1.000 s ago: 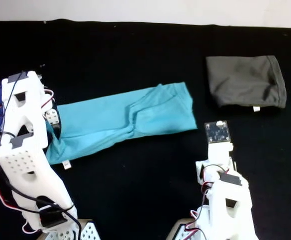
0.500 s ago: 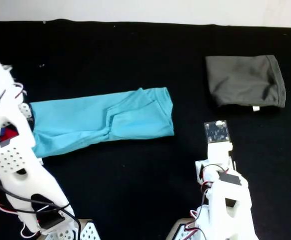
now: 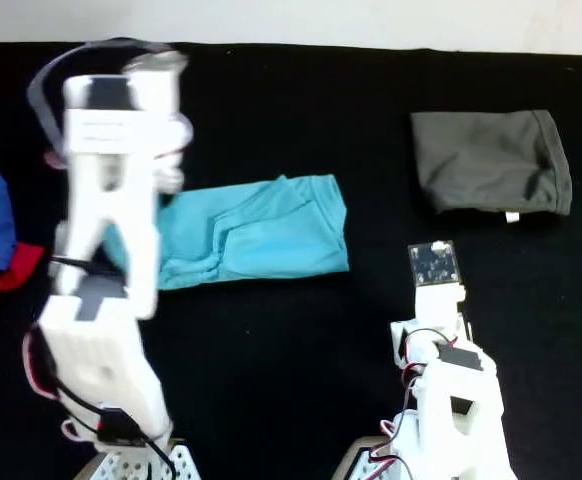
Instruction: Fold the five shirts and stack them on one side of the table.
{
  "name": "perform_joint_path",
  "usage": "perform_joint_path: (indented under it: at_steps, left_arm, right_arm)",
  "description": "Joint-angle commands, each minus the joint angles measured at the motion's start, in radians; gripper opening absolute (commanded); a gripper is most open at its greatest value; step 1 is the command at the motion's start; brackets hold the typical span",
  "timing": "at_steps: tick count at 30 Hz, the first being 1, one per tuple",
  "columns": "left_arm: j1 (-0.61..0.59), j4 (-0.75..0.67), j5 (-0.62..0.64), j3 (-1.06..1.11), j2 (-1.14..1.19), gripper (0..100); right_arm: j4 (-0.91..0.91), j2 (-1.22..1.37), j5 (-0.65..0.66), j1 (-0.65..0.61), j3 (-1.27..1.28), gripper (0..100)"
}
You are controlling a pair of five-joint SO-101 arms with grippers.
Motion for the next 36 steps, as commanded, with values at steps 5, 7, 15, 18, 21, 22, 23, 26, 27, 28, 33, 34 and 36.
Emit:
perform_joint_path:
  at_steps: [5,7,15,18,21,22,23,26,27,28,33,34,36]
  left_arm:
    - [0.326,-0.238,0.021,-0.002,-0.012,1]
    - [0.358,-0.331,0.02,-0.002,0.045,1]
    - [0.414,-0.508,0.017,-0.002,0.217,1]
    - [0.398,-0.565,0.02,-0.002,0.236,6]
    - [0.386,-0.574,0.021,-0.005,0.234,17]
    - [0.384,-0.569,0.021,-0.024,0.232,20]
    - [0.377,-0.546,0.021,-0.042,0.226,21]
    - [0.326,-0.445,0.021,-0.12,0.203,20]
    - [0.303,-0.404,0.02,-0.147,0.193,18]
    - [0.275,-0.359,0.018,-0.17,0.185,15]
    - [0.18,-0.215,0.015,-0.154,0.209,2]
    - [0.18,-0.21,0.015,-0.13,0.231,1]
    - [0.193,-0.209,0.018,-0.094,0.277,1]
  right_arm:
    - [-0.024,-0.004,-0.005,0.005,0.01,0.9]
    - [-0.025,-0.004,-0.032,0.008,0.008,0.9]
    - [-0.025,-0.004,-0.044,0.019,0.007,0.9]
    - [-0.025,-0.004,-0.044,0.019,0.007,0.9]
    - [-0.025,-0.004,-0.044,0.019,0.007,0.9]
    - [-0.025,-0.004,-0.044,0.019,0.007,0.9]
    - [-0.025,-0.004,-0.044,0.019,0.007,0.9]
    - [-0.025,-0.004,-0.044,0.019,0.007,0.9]
    - [-0.027,-0.004,-0.044,0.019,0.007,0.9]
    - [-0.027,-0.004,-0.044,0.019,0.007,0.9]
    - [-0.027,-0.004,-0.044,0.019,0.007,0.9]
    - [-0.027,-0.004,-0.044,0.019,0.007,0.9]
    - [-0.027,-0.004,-0.044,0.019,0.007,0.9]
